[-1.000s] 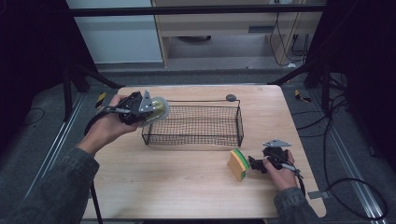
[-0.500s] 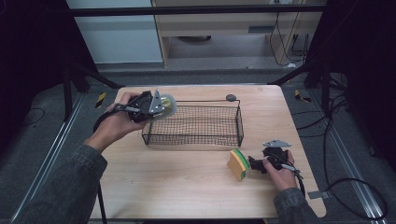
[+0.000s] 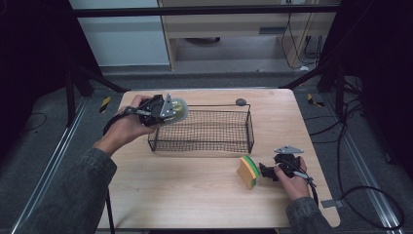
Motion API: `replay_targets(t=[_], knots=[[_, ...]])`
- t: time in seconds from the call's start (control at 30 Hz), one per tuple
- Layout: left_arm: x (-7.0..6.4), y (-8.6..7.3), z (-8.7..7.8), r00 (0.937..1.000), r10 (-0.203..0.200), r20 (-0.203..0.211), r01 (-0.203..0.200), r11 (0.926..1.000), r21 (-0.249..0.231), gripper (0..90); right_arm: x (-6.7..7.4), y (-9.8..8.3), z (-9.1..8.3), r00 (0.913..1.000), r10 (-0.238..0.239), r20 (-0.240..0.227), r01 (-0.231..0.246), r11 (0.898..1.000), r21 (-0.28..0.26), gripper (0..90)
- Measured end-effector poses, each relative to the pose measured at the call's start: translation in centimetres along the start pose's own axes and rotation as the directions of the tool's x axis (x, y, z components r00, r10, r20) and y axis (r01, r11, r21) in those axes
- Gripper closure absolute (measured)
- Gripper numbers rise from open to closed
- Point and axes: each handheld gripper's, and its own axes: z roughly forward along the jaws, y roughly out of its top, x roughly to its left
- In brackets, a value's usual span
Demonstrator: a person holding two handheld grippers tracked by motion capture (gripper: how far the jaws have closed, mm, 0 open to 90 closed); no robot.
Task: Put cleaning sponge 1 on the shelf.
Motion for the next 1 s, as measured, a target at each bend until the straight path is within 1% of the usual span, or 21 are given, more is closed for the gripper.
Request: replay_targets(t=[0.13, 0.23, 0.33, 0.43, 0.47, 0.53, 0.6, 0.73, 0.77, 0.9, 1.0], knots=[[-0.2, 0.3, 0.5, 0.9997, 0.022, 0.007, -0.022, 0.9997, 0.01, 70.7, 0.0, 0.0, 0.0, 1.0, -0.001, 0.001, 0.001, 1.0, 0.001, 0.7], [-0.3, 0.5, 0.9, 0.9987, 0.052, 0.004, -0.052, 0.9985, 0.017, 70.7, 0.0, 0.0, -0.1, 1.0, -0.001, -0.001, 0.001, 1.0, 0.001, 0.7], [-0.5, 0.4, 1.3, 0.9979, 0.065, 0.004, -0.065, 0.9977, 0.022, 70.7, 0.0, 0.0, -0.1, 1.0, -0.002, -0.001, 0.002, 1.0, 0.001, 0.7], [-0.5, 0.4, 1.3, 0.9976, 0.069, 0.009, -0.069, 0.9974, 0.021, 70.7, 0.0, -0.1, -0.1, 1.0, -0.003, 0.0, 0.003, 1.0, 0.002, 0.6], [-0.5, 0.3, 1.2, 0.9971, 0.076, 0.008, -0.076, 0.9969, 0.022, 70.7, 0.0, -0.1, -0.1, 1.0, -0.002, 0.0, 0.002, 1.0, 0.002, 0.6], [-0.6, 0.3, 1.2, 0.9972, 0.074, 0.011, -0.075, 0.9969, 0.024, 70.7, 0.0, -0.1, -0.1, 1.0, -0.001, 0.0, 0.001, 1.0, 0.002, 0.7], [-0.6, 0.1, 1.2, 0.9961, 0.087, 0.012, -0.087, 0.9958, 0.027, 70.7, 0.0, -0.1, -0.1, 1.0, -0.002, 0.0, 0.002, 1.0, 0.002, 0.7], [-0.7, -0.2, 1.5, 0.9963, 0.084, 0.013, -0.085, 0.9962, 0.022, 70.7, 0.0, -0.1, -0.1, 1.0, 0.0, 0.0, 0.0, 1.0, 0.002, 0.7], [-0.7, -0.2, 1.6, 0.9959, 0.089, 0.013, -0.09, 0.9956, 0.028, 70.7, 0.0, -0.1, -0.1, 1.0, -0.001, 0.0, 0.001, 1.0, 0.002, 0.7], [-1.0, -0.4, 2.0, 0.9951, 0.092, 0.035, -0.094, 0.9949, 0.038, 70.7, 0.0, -0.1, -0.1, 1.0, 0.0, 0.0, 0.0, 1.0, 0.002, 0.6], [-1.4, -0.5, 2.4, 0.9931, 0.109, 0.044, -0.111, 0.9927, 0.048, 70.6, 0.0, -0.1, -0.1, 1.0, 0.0, 0.001, 0.0, 1.0, 0.001, 0.7]])
